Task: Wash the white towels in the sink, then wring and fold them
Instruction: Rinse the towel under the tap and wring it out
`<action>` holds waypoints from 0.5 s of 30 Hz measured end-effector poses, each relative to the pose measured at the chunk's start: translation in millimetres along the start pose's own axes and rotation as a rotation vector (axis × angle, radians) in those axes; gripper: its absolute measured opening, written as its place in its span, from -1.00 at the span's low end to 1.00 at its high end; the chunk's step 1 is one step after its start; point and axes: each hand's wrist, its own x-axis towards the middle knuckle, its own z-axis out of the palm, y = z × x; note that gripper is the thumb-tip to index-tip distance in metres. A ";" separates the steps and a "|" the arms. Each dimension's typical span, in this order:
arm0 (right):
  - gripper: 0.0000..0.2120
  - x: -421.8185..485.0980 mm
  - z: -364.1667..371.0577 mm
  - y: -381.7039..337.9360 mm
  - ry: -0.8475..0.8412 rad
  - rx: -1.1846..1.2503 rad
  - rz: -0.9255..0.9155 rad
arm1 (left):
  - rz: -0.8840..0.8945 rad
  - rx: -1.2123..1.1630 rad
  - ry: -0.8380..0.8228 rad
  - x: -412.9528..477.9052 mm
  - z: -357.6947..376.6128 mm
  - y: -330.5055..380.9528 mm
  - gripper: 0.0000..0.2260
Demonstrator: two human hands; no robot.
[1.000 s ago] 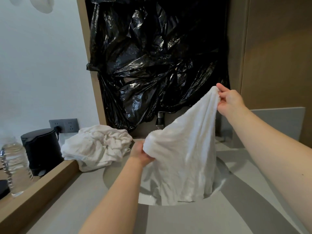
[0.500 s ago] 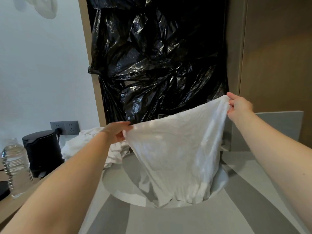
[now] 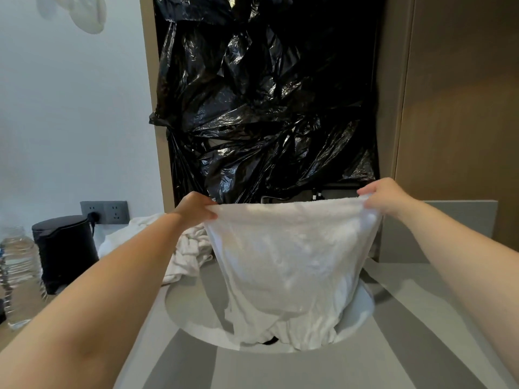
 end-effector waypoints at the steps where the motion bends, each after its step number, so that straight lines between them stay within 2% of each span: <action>1: -0.73 0.0 1.9 -0.7 0.039 -0.083 -0.031 | -0.001 -0.021 0.031 -1.1 -0.4 2.2 -0.73; 3: -0.88 -1.5 2.8 -7.3 0.104 -0.198 -0.097 | 0.003 -0.085 0.108 -2.0 -2.8 5.7 -0.80; 5: -0.63 0.5 -0.2 -15.3 0.156 -0.219 -0.162 | -0.016 -0.096 0.118 -0.1 -10.2 12.0 -0.77; 6: -0.53 -0.8 -2.0 -21.1 0.181 -0.169 -0.204 | -0.002 -0.113 0.139 1.5 -15.2 13.8 -0.77; 8: -0.49 2.2 -5.0 -27.9 0.259 0.035 -0.234 | -0.017 -0.319 0.121 0.4 -23.4 28.0 -0.86; 10: -0.61 7.2 -10.7 -32.5 0.302 0.341 -0.136 | -0.024 -0.505 0.100 -4.2 -32.1 36.7 -0.88; 11: -0.71 7.6 -12.6 -33.7 0.287 0.404 -0.069 | -0.040 -0.533 0.063 -3.3 -35.7 37.7 -0.88; 13: -0.76 9.0 -11.2 -34.7 0.255 0.343 -0.027 | -0.085 -0.376 0.000 -2.8 -41.2 37.9 -0.90; 15: -0.67 12.2 -5.3 -34.7 0.350 0.233 -0.078 | -0.090 -0.345 0.049 -1.2 -43.8 42.9 -0.89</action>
